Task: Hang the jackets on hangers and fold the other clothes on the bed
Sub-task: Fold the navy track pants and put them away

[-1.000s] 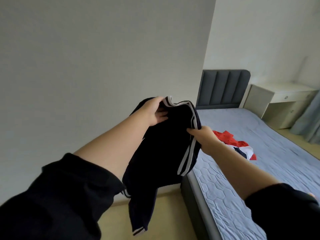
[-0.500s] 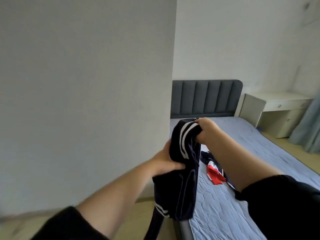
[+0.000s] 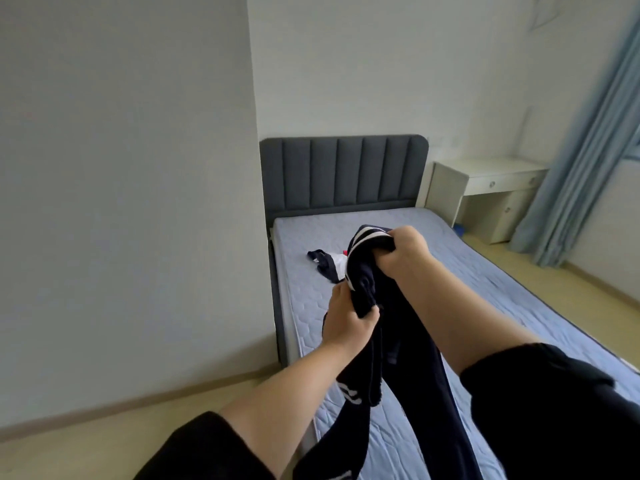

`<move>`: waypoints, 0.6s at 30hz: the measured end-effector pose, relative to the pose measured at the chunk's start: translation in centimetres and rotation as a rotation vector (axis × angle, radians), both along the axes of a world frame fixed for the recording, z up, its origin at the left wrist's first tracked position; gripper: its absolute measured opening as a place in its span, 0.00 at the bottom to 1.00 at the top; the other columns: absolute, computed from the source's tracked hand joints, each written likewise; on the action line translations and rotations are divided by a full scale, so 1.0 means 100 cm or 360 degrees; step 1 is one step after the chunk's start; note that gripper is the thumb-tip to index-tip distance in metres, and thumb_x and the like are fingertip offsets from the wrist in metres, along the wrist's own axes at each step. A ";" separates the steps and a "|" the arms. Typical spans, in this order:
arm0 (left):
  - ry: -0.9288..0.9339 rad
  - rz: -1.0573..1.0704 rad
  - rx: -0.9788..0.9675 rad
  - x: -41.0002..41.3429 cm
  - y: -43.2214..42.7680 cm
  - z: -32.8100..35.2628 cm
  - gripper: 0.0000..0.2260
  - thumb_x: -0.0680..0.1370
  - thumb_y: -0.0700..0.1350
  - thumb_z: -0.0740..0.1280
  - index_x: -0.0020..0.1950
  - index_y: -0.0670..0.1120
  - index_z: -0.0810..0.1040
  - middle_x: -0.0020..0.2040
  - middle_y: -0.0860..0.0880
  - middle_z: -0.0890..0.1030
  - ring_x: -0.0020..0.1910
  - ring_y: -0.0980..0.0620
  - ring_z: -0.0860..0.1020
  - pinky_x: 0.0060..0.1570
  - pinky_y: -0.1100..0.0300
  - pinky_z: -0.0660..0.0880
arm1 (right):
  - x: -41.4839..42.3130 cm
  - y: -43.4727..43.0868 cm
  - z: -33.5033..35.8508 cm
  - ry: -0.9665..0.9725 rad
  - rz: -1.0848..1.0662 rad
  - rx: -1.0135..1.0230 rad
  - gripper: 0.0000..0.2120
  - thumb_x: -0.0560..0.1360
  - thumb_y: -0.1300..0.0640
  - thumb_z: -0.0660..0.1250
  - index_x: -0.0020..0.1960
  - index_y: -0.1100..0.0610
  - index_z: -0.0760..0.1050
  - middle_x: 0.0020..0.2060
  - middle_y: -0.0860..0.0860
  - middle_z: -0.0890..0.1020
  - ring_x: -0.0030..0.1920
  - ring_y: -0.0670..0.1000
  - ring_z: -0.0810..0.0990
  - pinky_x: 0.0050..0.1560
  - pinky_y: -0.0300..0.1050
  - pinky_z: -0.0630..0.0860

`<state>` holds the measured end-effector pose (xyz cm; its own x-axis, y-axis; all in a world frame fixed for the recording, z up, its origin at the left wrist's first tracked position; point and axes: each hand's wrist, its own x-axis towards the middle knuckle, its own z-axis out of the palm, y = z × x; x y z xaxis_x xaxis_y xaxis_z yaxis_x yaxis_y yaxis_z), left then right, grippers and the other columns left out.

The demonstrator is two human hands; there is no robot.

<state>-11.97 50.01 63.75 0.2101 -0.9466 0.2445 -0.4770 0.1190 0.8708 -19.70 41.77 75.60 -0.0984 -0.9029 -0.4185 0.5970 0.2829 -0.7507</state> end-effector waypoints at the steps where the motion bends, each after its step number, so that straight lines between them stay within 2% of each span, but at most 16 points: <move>1: -0.0022 -0.0072 0.0020 0.001 -0.009 0.001 0.09 0.75 0.43 0.66 0.55 0.44 0.72 0.53 0.47 0.74 0.53 0.47 0.75 0.52 0.57 0.72 | -0.011 -0.008 -0.002 -0.0017 0.0014 -0.0033 0.10 0.79 0.66 0.52 0.40 0.59 0.64 0.36 0.53 0.68 0.33 0.49 0.69 0.17 0.34 0.68; 2: -0.0036 -0.0131 0.0044 0.005 -0.018 0.004 0.02 0.77 0.42 0.64 0.48 0.46 0.72 0.47 0.47 0.75 0.48 0.47 0.76 0.46 0.59 0.70 | -0.022 -0.017 -0.001 0.0081 -0.0041 -0.0010 0.10 0.79 0.67 0.52 0.40 0.59 0.64 0.38 0.53 0.69 0.34 0.49 0.70 0.19 0.35 0.71; 4: -0.0026 -0.0166 0.0101 0.014 -0.041 0.010 0.10 0.80 0.43 0.62 0.38 0.49 0.69 0.34 0.50 0.73 0.35 0.49 0.72 0.36 0.60 0.65 | -0.048 -0.034 -0.001 0.0141 -0.0068 0.0071 0.08 0.75 0.69 0.53 0.46 0.62 0.70 0.42 0.56 0.73 0.37 0.52 0.74 0.24 0.41 0.75; 6: 0.0059 -0.0130 0.0151 0.019 -0.066 0.019 0.13 0.81 0.45 0.62 0.37 0.44 0.71 0.29 0.52 0.68 0.30 0.53 0.66 0.32 0.60 0.61 | -0.074 -0.048 -0.003 0.0034 -0.0119 0.0096 0.12 0.75 0.71 0.53 0.54 0.64 0.71 0.49 0.60 0.76 0.41 0.57 0.77 0.34 0.51 0.79; 8: 0.0146 -0.0095 0.0143 0.013 -0.088 0.032 0.13 0.80 0.43 0.62 0.41 0.35 0.73 0.29 0.50 0.68 0.29 0.54 0.65 0.31 0.60 0.61 | -0.094 -0.057 -0.004 -0.0065 -0.0148 0.0041 0.09 0.77 0.71 0.52 0.52 0.64 0.69 0.51 0.61 0.74 0.42 0.58 0.77 0.47 0.53 0.79; 10: 0.0186 -0.0078 0.0107 -0.003 -0.104 0.047 0.10 0.80 0.41 0.61 0.42 0.37 0.74 0.31 0.50 0.71 0.31 0.54 0.68 0.32 0.61 0.64 | -0.111 -0.058 -0.008 -0.0084 -0.0139 -0.0007 0.08 0.78 0.70 0.54 0.55 0.64 0.67 0.54 0.63 0.74 0.43 0.59 0.78 0.48 0.55 0.78; 13: 0.0150 -0.0089 0.0099 -0.043 -0.119 0.063 0.07 0.80 0.41 0.60 0.45 0.42 0.76 0.36 0.51 0.76 0.37 0.53 0.74 0.38 0.61 0.68 | -0.142 -0.055 -0.020 0.0018 0.0122 0.0029 0.14 0.81 0.66 0.55 0.66 0.64 0.64 0.60 0.67 0.74 0.45 0.62 0.81 0.41 0.51 0.78; 15: -0.0134 -0.0243 0.0112 -0.069 -0.129 0.062 0.07 0.80 0.40 0.61 0.51 0.41 0.78 0.44 0.48 0.80 0.45 0.50 0.77 0.45 0.59 0.70 | -0.168 -0.058 -0.030 0.0318 0.0381 0.0068 0.16 0.81 0.65 0.54 0.67 0.67 0.64 0.56 0.67 0.76 0.43 0.61 0.81 0.38 0.50 0.78; 17: -0.0472 -0.0409 0.0192 -0.095 -0.133 0.059 0.10 0.80 0.41 0.61 0.59 0.42 0.77 0.54 0.45 0.80 0.55 0.47 0.76 0.54 0.59 0.69 | -0.196 -0.064 -0.037 0.0812 0.0580 0.0005 0.15 0.79 0.68 0.57 0.66 0.66 0.67 0.50 0.65 0.79 0.36 0.57 0.81 0.37 0.49 0.79; 18: -0.0603 -0.0458 0.0242 -0.108 -0.134 0.058 0.11 0.80 0.41 0.60 0.60 0.43 0.76 0.57 0.45 0.79 0.57 0.47 0.75 0.55 0.59 0.68 | -0.212 -0.070 -0.038 0.1117 0.0675 -0.0130 0.17 0.77 0.70 0.59 0.66 0.64 0.68 0.51 0.64 0.78 0.37 0.55 0.80 0.38 0.48 0.78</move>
